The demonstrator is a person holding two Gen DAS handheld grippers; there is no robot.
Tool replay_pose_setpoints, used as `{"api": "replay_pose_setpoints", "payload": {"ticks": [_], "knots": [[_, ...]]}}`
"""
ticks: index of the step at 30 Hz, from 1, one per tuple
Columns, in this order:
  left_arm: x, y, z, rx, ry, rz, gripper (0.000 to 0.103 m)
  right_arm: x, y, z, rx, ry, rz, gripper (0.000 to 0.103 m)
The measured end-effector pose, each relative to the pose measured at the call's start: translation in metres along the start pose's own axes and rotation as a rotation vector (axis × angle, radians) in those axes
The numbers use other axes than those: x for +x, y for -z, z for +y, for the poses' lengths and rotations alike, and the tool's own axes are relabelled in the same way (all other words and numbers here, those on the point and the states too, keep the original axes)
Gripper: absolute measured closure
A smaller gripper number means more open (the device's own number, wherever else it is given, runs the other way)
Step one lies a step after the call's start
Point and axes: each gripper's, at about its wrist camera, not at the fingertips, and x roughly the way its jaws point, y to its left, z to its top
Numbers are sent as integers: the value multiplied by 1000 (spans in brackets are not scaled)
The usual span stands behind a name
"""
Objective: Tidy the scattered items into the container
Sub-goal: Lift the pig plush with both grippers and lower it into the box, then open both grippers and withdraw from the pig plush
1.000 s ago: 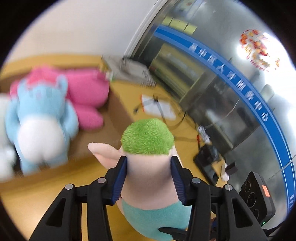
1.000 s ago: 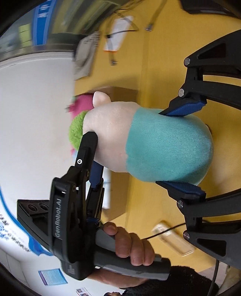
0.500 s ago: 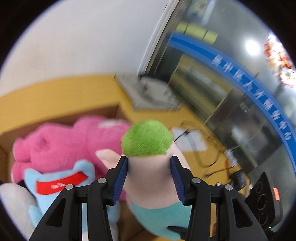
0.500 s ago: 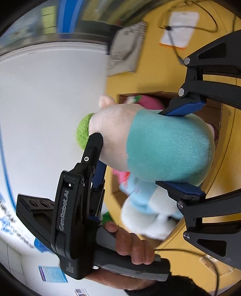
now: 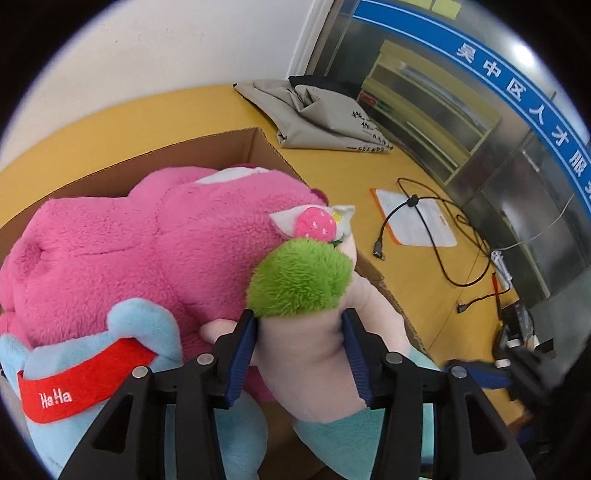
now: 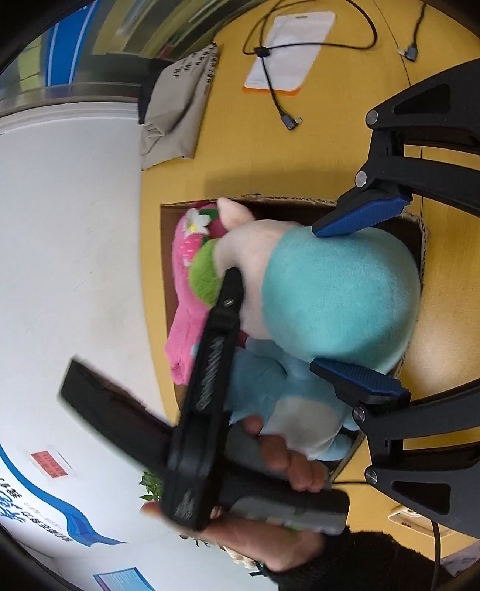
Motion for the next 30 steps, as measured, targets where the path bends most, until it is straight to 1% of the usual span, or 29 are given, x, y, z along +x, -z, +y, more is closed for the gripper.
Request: {"api": "replay_pose_setpoints", "payload": {"ticks": [2, 3, 4, 5, 6, 7, 8, 10, 12, 15, 17, 19, 20, 21, 23, 24, 25, 26, 27, 28, 29, 30], "knots": [[5, -1, -3, 8, -8, 6, 52, -12, -7, 3, -19, 8, -14, 40], [6, -1, -3, 7, -10, 7, 52, -16, -10, 3, -28, 17, -19, 47], [8, -1, -4, 7, -10, 8, 52, -17, -13, 4, -41, 28, -16, 58], [9, -1, -4, 7, -10, 9, 51, -11, -14, 4, -58, 40, 6, 63], [11, -1, -6, 7, -15, 11, 51, 0, -12, 4, -73, 49, 46, 70], [13, 0, -7, 22, -25, 16, 51, 12, -7, 4, -77, 48, 85, 70], [14, 1, -8, 34, -30, 13, 50, 17, -4, 4, -74, 49, 102, 70], [17, 1, -9, 40, -33, 11, 48, 22, 1, 8, -86, 71, 119, 70], [21, 1, -11, 38, -41, 13, 44, 28, 6, 10, -105, 105, 139, 71], [20, 2, -19, 12, -80, -15, 42, 36, 14, 13, -138, 168, 151, 71], [1, 8, -23, -17, -77, -53, 42, 35, 16, 10, -124, 166, 150, 71], [-34, 24, -25, -42, -36, -70, 44, 28, 14, 4, -92, 143, 146, 70], [-51, 35, -24, -46, -43, -91, 48, 25, 14, 1, -76, 153, 142, 68], [-71, 49, -24, -51, -67, -120, 48, 23, 15, -1, -60, 157, 141, 62], [-111, 90, -12, -81, -110, -167, 48, 19, 17, -4, -22, 148, 121, 61], [-125, 113, 1, -119, -128, -169, 48, 19, 18, -4, -10, 153, 111, 61], [-131, 129, 11, -154, -145, -158, 48, 19, 19, -1, -4, 166, 104, 60], [-136, 151, 30, -209, -176, -130, 48, 19, 19, 1, -3, 187, 98, 58], [-137, 171, 49, -270, -207, -100, 50, 19, 19, 4, -2, 209, 88, 52], [-136, 187, 64, -321, -218, -71, 50, 17, 19, 7, 2, 228, 74, 48], [-135, 199, 74, -346, -210, -47, 58, 14, 19, 11, 11, 245, 61, 43], [-143, 204, 74, -318, -206, -96, 61, 10, 20, 13, 29, 280, 45, 24]]}}
